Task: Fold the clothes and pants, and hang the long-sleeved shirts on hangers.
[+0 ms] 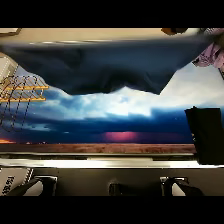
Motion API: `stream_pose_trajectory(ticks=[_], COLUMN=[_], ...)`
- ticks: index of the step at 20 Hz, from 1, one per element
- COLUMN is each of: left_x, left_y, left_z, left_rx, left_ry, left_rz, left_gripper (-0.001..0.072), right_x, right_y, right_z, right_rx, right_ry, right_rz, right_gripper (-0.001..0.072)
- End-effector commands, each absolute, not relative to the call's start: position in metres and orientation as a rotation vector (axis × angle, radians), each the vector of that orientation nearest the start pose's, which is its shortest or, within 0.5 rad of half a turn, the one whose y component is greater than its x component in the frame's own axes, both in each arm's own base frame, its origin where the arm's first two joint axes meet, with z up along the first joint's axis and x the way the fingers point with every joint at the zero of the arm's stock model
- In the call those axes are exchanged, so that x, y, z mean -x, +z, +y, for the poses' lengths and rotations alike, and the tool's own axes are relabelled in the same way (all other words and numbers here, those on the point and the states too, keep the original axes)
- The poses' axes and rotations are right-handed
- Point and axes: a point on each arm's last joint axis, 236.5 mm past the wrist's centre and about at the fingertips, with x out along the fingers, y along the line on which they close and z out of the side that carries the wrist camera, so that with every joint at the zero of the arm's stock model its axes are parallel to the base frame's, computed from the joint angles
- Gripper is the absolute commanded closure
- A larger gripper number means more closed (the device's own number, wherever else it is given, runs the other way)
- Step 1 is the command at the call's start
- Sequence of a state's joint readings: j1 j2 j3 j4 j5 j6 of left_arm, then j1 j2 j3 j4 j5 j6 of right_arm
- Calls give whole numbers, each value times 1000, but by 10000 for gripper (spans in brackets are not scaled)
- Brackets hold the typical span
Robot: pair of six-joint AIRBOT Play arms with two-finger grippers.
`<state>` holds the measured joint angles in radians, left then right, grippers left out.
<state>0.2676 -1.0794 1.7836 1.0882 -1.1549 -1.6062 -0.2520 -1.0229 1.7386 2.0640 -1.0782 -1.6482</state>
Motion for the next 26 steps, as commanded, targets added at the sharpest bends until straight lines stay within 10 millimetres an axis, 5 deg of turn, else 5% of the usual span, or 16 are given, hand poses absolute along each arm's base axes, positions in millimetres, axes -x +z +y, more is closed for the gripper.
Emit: stream_pose_trajectory(ticks=[1,4,6,8,11,14,20,23,26], left_x=[-318,-254,-228,-221,-248,-313,-448,-500,-545], left_y=[477,497,498,492,456,375,142,55,2], left_z=[29,29,35,36,36,34,25,4,-13], left_rx=[353,320,332,334,339,321,340,327,318], left_ry=[54,113,167,184,172,106,-30,-63,-57], left_rz=[143,77,62,87,217,463,928,1008,958], left_gripper=[696,696,696,696,696,696,695,694,694], right_x=[-309,-246,-222,-221,-261,-340,-481,-527,-563], right_y=[494,527,538,537,506,409,170,91,45], right_z=[-4,-1,-9,-12,-21,-25,-44,-46,-45], right_rx=[-171,-148,-165,-196,-272,-360,-476,-527,-513], right_ry=[59,12,-39,-55,-62,-44,-37,-29,-37], right_rz=[46,-75,-125,-124,5,370,946,1017,992], right_gripper=[689,689,689,689,689,688,688,688,688])
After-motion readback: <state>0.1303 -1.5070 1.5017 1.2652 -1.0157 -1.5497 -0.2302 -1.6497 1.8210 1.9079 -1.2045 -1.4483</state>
